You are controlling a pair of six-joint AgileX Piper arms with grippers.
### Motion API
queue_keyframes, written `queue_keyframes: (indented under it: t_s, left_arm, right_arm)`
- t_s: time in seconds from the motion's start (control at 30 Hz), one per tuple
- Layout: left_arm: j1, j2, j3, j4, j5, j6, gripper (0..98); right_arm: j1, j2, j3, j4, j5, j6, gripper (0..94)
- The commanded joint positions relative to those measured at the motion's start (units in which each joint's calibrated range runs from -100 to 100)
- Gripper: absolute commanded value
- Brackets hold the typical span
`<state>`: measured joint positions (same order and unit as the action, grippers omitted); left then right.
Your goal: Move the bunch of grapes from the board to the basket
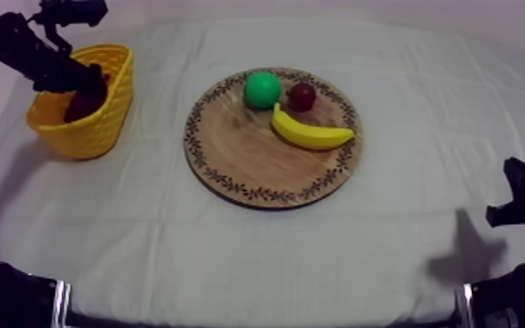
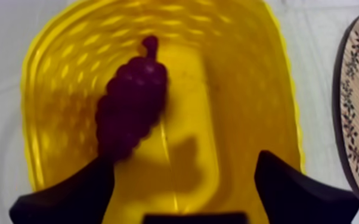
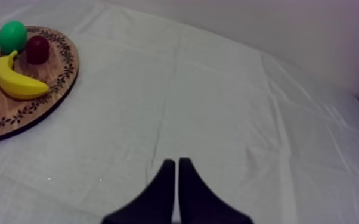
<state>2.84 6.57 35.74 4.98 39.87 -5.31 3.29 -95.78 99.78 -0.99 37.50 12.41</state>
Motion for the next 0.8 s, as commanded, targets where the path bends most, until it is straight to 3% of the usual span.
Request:
queue_keyframes:
  t_s: [0.0, 0.47, 0.77]
  left_arm:
    - [0.0, -1.8, 1.3, -0.02, 0.0, 0.0, 80.2]
    - [1.0, -21.6, 20.0, -0.29, -4.2, -0.8, 37.1]
    - [2.5, -33.8, 34.2, -0.06, -8.3, 0.2, 19.2]
  right_arm:
    - [0.0, 0.0, 0.0, 0.0, 0.1, 0.0, 0.3]
    - [0.0, 0.0, 0.0, 0.0, 0.1, 0.0, 0.3]
    - [0.0, 0.0, 0.0, 0.0, 0.1, 0.0, 0.3]
